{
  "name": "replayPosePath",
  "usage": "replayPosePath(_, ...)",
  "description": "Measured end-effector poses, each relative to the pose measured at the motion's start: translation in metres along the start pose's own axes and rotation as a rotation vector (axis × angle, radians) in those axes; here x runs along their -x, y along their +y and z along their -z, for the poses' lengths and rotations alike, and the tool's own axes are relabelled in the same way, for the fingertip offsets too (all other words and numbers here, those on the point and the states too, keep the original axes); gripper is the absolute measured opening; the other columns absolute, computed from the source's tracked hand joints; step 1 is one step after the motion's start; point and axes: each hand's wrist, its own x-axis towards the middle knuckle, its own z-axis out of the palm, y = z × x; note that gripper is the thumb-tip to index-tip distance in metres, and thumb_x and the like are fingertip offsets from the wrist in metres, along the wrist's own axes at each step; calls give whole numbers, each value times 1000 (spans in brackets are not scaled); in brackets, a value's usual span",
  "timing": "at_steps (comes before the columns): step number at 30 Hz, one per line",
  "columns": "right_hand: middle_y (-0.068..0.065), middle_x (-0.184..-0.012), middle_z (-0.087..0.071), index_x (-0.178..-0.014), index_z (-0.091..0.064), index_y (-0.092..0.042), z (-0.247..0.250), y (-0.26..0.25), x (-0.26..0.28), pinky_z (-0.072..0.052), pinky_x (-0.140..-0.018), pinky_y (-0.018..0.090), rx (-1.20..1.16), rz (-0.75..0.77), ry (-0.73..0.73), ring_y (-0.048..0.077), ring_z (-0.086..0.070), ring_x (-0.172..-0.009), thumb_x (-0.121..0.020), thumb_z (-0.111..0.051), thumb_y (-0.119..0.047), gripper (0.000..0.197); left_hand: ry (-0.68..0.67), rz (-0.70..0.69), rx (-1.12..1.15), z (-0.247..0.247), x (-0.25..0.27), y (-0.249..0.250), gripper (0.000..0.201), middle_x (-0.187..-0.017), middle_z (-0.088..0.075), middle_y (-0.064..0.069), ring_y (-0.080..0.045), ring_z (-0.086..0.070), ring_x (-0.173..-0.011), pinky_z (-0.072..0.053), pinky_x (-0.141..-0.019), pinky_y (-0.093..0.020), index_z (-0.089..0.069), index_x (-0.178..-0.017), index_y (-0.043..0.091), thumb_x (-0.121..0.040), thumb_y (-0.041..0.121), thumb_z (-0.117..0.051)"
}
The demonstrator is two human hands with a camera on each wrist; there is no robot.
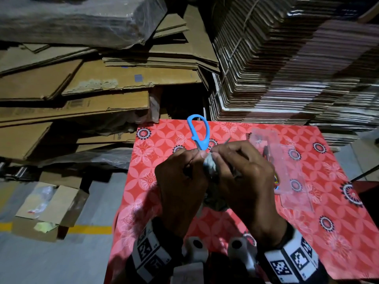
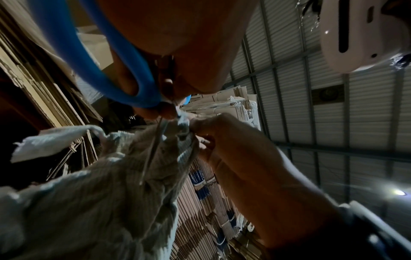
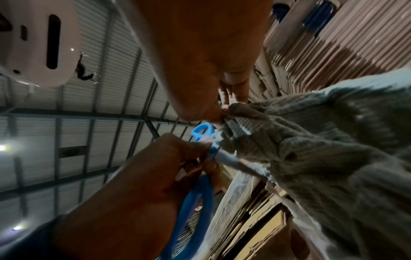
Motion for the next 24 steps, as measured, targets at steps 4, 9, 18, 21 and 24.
replayPosePath(4,5,-86,-69,-93,-82,-10,2,3,5,-43,-72,12,-40,24,-47,8,-60,-76,-90,-75,-6,8,-16,13,-3,1,1,0,33,-62,-63,1,-15,-61,-59,-49,-56,-41,-70,-67,11,-95,26,-61)
replayPosePath(9,-1,-87,-71,-98,-84,-10,2,19,-4,-50,-71,17,-103,-102,24,7,-62,-76,-91,-76,-9,11,-44,27,-51,-1,0,-1,32,-58,-61,0,-20,-62,-57,-49,-57,-43,-71,-66,12,-95,26,-65)
replayPosePath(18,0,-91,-73,-99,-83,-11,3,22,-1,-54,-76,23,-178,-63,-36,8,-67,-82,-92,-75,-8,11,-35,33,-36,-2,0,-6,38,-57,-58,-1,-22,-59,-54,-47,-54,-42,-67,-64,11,-96,31,-60)
replayPosePath(21,1,-90,-74,-100,-83,-11,9,37,-16,-58,-74,41,-215,-147,50,15,-70,-83,-92,-78,-7,10,-45,73,40,-2,4,-5,37,-58,-62,1,-23,-64,-52,-49,-52,-43,-72,-69,14,-97,35,-61)
replayPosePath(24,2,-91,-74,-100,-82,-8,15,35,-16,-56,-73,32,-229,-130,61,13,-70,-84,-93,-78,-7,9,-36,60,95,1,5,-3,33,-64,-66,1,-26,-66,-53,-52,-51,-45,-76,-78,12,-98,35,-63)
